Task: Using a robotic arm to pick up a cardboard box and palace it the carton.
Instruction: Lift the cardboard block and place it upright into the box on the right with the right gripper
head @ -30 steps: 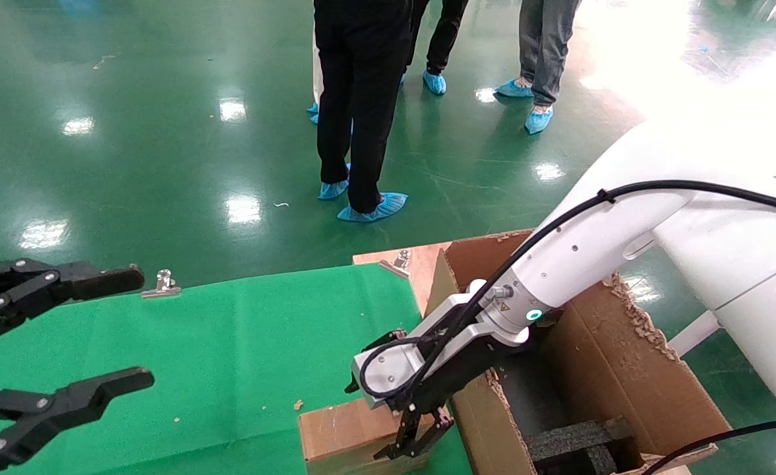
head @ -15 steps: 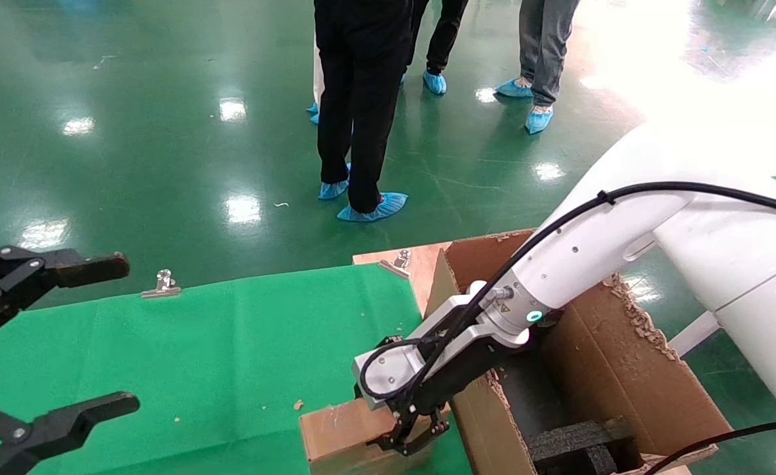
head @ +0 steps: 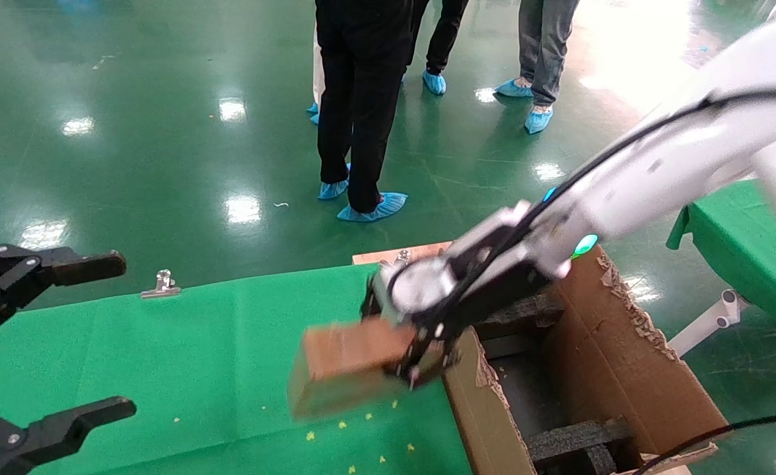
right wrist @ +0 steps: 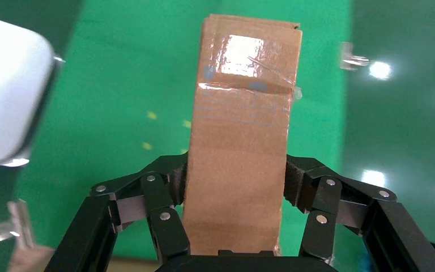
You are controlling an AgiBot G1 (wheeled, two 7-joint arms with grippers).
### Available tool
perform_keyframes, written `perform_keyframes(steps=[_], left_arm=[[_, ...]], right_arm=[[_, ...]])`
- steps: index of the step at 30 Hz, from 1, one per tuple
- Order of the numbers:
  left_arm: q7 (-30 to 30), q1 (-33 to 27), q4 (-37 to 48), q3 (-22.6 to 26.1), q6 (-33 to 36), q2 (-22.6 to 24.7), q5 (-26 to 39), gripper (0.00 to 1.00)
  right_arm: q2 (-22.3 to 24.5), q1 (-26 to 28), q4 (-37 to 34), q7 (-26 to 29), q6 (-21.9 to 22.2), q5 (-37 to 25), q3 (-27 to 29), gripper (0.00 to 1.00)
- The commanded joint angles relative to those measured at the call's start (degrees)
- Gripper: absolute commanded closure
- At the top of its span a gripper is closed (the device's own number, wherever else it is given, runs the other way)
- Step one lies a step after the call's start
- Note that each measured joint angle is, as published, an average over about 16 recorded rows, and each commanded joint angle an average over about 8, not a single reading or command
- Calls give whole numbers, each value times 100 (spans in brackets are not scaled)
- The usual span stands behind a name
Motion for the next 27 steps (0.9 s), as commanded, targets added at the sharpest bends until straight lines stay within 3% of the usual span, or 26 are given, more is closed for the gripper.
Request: perform_keyframes(steps=[1, 11, 27], left_arm=[[0, 0, 0, 0, 0, 0, 0, 0], [0, 0, 0, 1, 0, 0, -1, 0], [1, -1, 0, 2, -1, -1, -1, 0]], right_arm=[[99, 273, -69, -81, -16, 106, -60, 100], [598, 1537, -440, -385, -18, 409, -634, 100], [1849, 2683, -530, -353, -34, 255, -1948, 100]])
